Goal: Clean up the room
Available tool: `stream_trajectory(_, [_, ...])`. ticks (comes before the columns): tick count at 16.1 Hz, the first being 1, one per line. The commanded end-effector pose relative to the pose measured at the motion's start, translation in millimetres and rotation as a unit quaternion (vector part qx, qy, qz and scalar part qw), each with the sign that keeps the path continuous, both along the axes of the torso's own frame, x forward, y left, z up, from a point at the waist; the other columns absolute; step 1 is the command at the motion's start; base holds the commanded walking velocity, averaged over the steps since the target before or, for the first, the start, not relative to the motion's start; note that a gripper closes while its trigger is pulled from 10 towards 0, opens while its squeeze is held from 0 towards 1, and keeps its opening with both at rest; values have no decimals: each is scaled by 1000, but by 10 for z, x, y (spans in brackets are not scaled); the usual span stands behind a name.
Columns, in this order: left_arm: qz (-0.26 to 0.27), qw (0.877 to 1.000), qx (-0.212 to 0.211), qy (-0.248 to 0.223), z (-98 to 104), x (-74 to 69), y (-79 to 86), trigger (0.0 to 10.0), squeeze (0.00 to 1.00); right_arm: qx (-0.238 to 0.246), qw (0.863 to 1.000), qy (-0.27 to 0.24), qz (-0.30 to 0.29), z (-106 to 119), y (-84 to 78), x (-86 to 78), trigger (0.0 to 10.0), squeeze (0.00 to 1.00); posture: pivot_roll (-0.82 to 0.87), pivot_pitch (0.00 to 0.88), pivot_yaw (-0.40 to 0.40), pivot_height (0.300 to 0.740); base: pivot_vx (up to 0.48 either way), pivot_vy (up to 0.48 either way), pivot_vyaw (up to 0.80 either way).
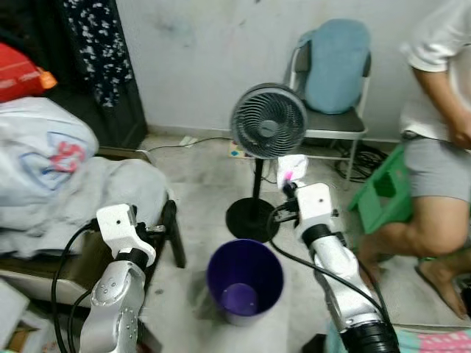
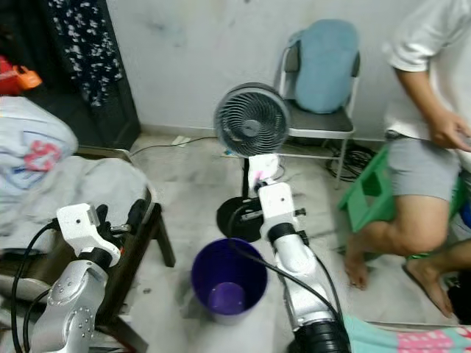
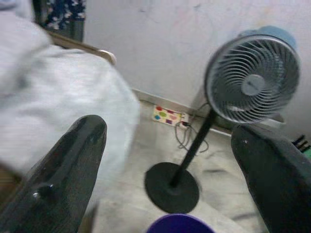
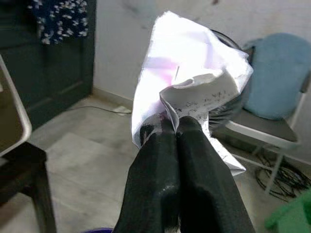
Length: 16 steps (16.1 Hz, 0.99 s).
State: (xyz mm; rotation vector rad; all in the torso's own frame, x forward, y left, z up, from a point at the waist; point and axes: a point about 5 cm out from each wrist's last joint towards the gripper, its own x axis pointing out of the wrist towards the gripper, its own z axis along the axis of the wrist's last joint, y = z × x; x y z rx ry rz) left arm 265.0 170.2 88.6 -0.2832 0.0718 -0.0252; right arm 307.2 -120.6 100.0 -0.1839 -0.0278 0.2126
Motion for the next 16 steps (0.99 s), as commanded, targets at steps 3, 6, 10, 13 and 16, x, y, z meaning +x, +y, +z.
stream_trajectory(3, [-4,1000,4,-7,26,9,-17,10000,0,-8,1000,-11,-5,60,-18,25,10000,0,-133,0,-17,740,0,267,0])
stream_trajectory(6, [-15,1000,2,-13,38,4,-33,10000,0,-12,1000,-10,-6,44,-22,11,10000,0,-135,0,-15,740,0,0,0])
stream_trajectory(10, [-27,1000,-2,-13,37,-9,-69,10000,0,-17,1000,-8,-12,24,-58,-1,10000,0,-135,0,-9,740,0,0,0])
stream_trajectory(13, [-46,999,-4,-21,60,-14,-99,10000,0,-16,1000,-8,-13,20,-59,-7,10000,0,-134,0,-8,740,0,0,0])
stream_trajectory(16, [-56,998,-6,-28,72,-22,-116,10000,0,-9,1000,-13,-9,31,-54,-14,10000,0,-132,0,-12,740,0,0,0])
